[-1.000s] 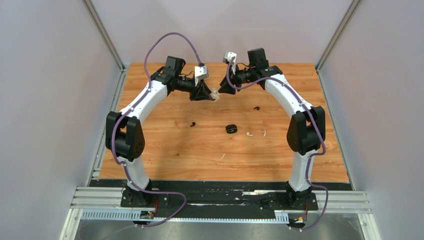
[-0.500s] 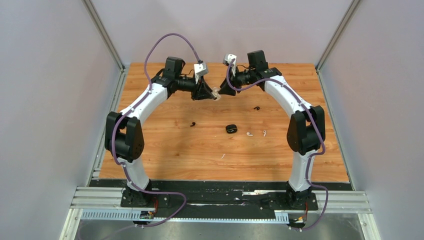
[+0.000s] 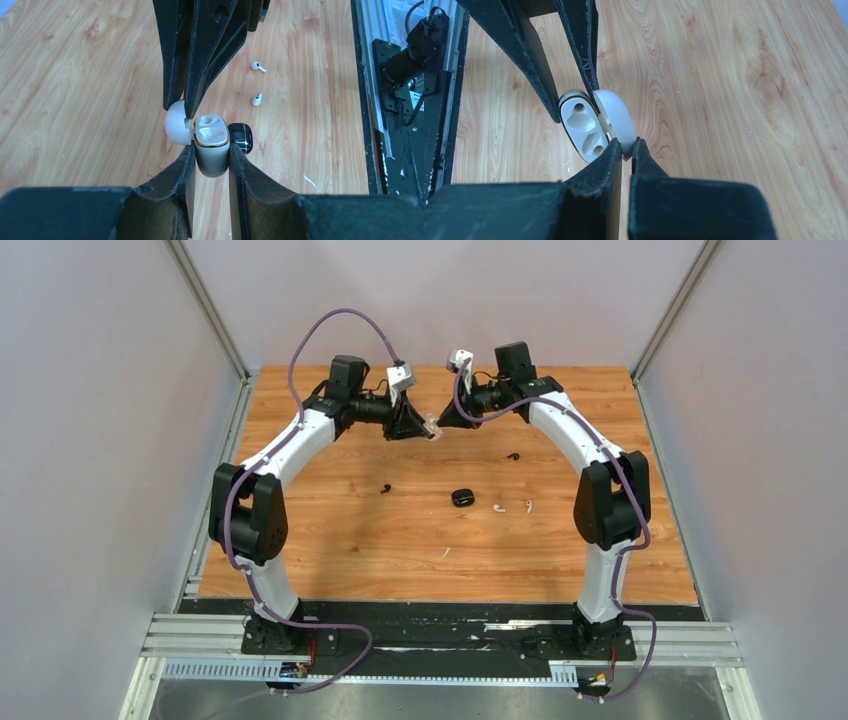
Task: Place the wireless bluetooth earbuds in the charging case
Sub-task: Pass from the left arm to the right, then pass from the right arm to the left
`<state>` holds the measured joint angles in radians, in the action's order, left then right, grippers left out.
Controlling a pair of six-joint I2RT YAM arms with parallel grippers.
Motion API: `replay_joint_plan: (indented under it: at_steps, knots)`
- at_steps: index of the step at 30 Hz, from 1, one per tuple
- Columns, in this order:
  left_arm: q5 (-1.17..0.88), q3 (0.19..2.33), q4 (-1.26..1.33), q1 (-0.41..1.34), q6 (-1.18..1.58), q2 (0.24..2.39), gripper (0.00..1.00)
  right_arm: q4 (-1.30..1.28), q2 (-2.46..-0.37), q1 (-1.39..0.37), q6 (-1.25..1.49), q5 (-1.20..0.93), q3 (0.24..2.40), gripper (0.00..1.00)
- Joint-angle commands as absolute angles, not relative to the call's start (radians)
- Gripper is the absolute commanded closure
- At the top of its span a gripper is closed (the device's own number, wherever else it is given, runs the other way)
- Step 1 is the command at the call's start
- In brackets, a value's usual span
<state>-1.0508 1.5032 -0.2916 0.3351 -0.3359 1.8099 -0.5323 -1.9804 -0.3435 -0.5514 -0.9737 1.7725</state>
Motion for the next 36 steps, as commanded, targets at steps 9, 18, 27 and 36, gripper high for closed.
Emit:
replay_joint_plan:
  at_steps: [9, 18, 27, 36]
  knots:
    - [-0.952, 1.678, -0.536, 0.323, -0.161, 1.836, 0.41, -0.557, -1.815, -0.387, -0.884, -0.760, 1.695, 1.00]
    - [-1.216, 2.244, -1.159, 0.255, -0.196, 2.217, 0.34, -0.566, -1.786, -0.429, -1.136, -0.664, 1.663, 1.00]
    - [-1.266, 2.339, -1.236, 0.255, -0.085, 2.329, 0.35, -0.549, -1.796, -0.492, -1.232, -0.599, 1.652, 1.00]
    - [-1.305, 2.303, -1.213, 0.253, -0.065, 2.343, 0.44, -0.548, -1.824, -0.523, -1.284, -0.569, 1.657, 1.00]
